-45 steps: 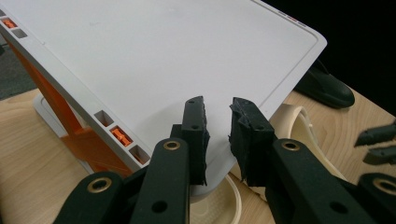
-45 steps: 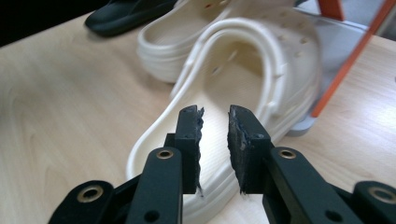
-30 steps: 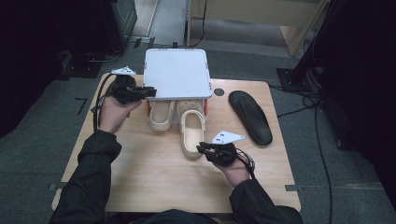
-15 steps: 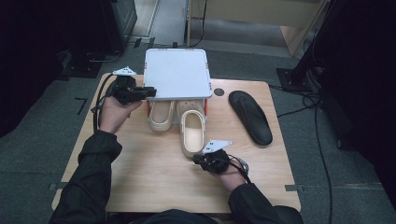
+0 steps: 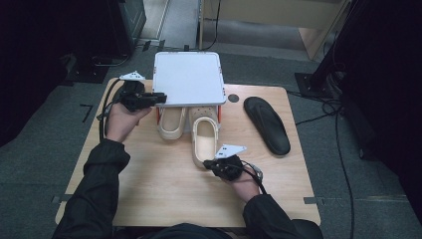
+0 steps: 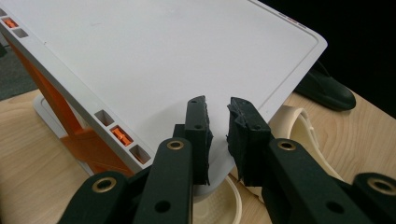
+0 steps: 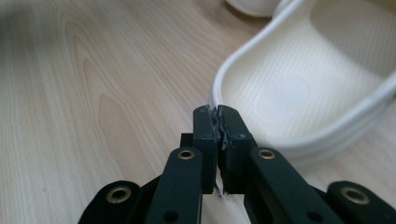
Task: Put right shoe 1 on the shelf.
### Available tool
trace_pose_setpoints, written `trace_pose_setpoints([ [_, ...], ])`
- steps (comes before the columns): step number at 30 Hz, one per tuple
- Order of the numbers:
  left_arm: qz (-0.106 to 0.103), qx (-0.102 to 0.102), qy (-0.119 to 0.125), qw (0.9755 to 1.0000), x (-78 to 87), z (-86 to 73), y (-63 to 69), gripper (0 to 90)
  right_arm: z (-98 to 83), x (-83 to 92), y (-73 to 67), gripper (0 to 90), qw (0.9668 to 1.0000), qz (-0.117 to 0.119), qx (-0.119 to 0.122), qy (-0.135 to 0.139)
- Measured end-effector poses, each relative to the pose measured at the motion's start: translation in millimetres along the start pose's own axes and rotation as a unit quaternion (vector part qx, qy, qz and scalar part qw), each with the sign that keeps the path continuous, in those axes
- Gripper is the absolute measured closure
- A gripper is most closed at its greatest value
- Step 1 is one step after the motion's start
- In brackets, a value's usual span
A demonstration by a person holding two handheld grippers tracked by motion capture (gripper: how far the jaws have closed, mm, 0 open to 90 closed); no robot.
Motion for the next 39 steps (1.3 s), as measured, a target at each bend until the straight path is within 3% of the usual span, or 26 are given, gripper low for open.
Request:
trace_pose_setpoints([
  [3,-0.001,0.0,0.001,1.0,-0.1,-0.1,-0.5,78.3,-9.0,-2.7,1.3,87.2,0.9997,0.0,-0.005,-0.025],
  [6,0.0,0.0,0.001,1.0,0.0,0.0,-0.3,78.4,-6.9,-6.4,1.5,88.8,0.9998,0.005,0.003,-0.018],
  [10,0.0,0.0,0.001,1.0,-0.1,-0.1,-0.4,78.4,1.1,-11.0,-4.2,88.4,0.9995,-0.013,0.028,0.003],
  [13,-0.002,0.001,0.001,1.0,-0.1,-0.1,-0.9,78.4,8.4,-13.5,-2.3,87.6,0.9989,-0.028,0.038,-0.005],
  [16,-0.002,0.001,0.001,1.0,-0.1,-0.1,-1.0,78.4,14.9,-14.1,4.4,87.4,0.9988,-0.036,0.032,0.007],
  [23,-0.003,0.004,0.001,1.0,0.1,0.0,-1.6,78.6,30.5,-22.8,28.6,88.2,0.9983,-0.054,0.022,0.006],
  [24,-0.004,0.006,0.001,1.0,0.1,0.1,-1.8,78.6,32.3,-23.8,33.0,87.4,0.9988,-0.044,0.017,0.012],
  [27,-0.004,0.007,0.001,1.0,0.0,0.1,-1.9,78.9,38.2,-28.7,45.0,88.2,0.9984,-0.052,0.014,0.016],
  [29,-0.004,0.007,0.002,1.0,0.1,0.0,-2.3,78.9,41.6,-30.6,48.5,88.4,0.9989,-0.042,0.008,0.017],
  [32,-0.004,0.007,0.001,1.0,0.7,-0.1,-2.8,79.3,47.2,-34.5,49.5,87.9,0.9981,-0.053,0.025,0.017],
  [35,-0.002,0.005,0.002,1.0,0.6,-0.2,-2.8,80.0,50.6,-37.9,52.4,87.9,0.9982,-0.049,0.031,0.017],
  [39,-0.001,0.008,0.001,1.0,1.2,0.0,-3.6,81.0,51.1,-40.1,57.4,85.3,0.9979,-0.056,0.023,0.025],
])
Point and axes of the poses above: each handheld gripper's, and its own axes: x roughly backward along the jaws, z roughly out of its top, y roughly to its right, the point moved 1 cm from there along -x, roughly forward along the jaws, and after that the axes turned 3 degrees about x, right-handed, at the moved point
